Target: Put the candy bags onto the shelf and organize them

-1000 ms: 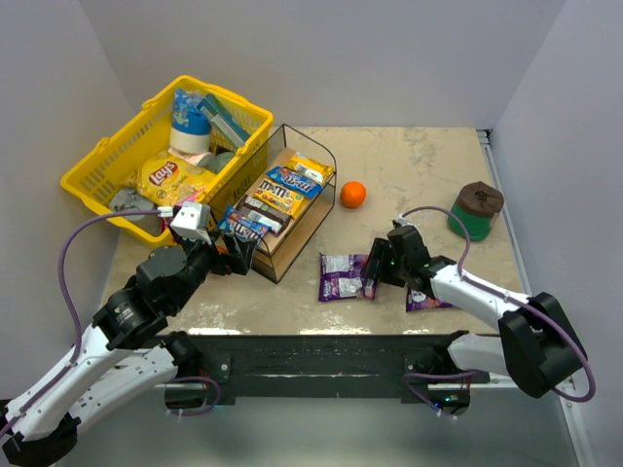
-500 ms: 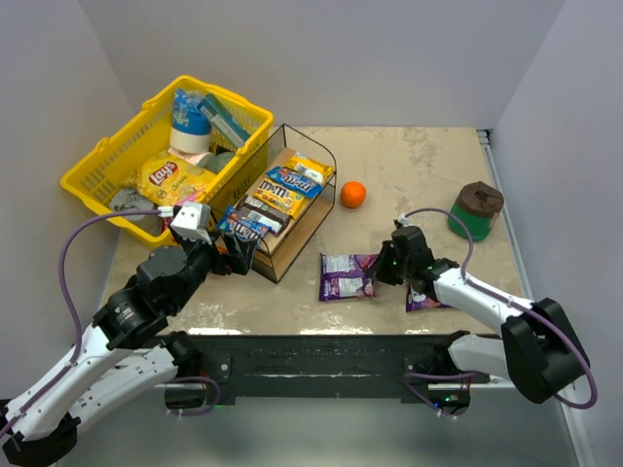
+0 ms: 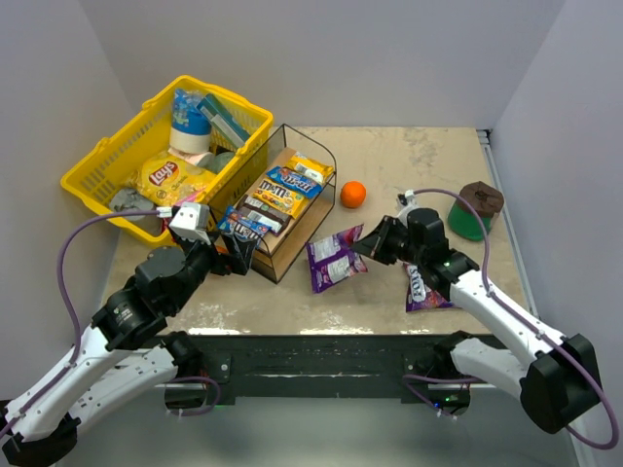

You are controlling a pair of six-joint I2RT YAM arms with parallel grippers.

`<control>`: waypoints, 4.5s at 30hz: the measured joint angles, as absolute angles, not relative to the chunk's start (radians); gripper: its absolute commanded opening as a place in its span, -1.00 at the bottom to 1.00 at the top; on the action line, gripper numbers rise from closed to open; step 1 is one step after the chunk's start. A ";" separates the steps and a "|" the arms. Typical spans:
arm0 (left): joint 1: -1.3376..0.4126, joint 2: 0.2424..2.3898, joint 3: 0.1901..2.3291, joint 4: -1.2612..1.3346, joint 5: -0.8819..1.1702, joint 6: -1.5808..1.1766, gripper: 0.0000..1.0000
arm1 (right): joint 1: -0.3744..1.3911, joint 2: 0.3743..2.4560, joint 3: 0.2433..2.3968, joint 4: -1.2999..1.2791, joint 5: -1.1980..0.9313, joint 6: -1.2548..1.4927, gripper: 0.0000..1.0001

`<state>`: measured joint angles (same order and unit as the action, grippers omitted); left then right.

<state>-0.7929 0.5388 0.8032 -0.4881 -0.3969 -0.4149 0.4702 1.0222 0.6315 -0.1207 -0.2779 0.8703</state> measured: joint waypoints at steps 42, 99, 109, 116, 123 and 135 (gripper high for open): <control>-0.793 0.524 0.804 -0.488 -0.420 -0.405 0.99 | 0.807 1.760 0.839 0.408 0.123 1.413 -0.34; -0.793 0.524 0.803 -0.496 -0.428 -0.404 0.99 | 0.842 1.625 0.778 0.202 0.191 1.154 -0.15; -0.793 0.519 0.803 -0.496 -0.435 -0.404 0.99 | 0.827 1.682 0.778 0.286 0.159 1.151 -0.65; -0.793 0.516 0.803 -0.496 -0.437 -0.404 0.99 | 0.825 1.755 0.788 0.389 0.075 1.222 -0.72; -0.793 0.509 0.803 -0.498 -0.443 -0.404 0.99 | 0.838 1.780 0.847 0.413 0.038 1.250 -0.71; -0.793 0.507 0.803 -0.503 -0.443 -0.404 0.99 | 0.864 1.794 0.890 0.355 0.070 1.275 -0.24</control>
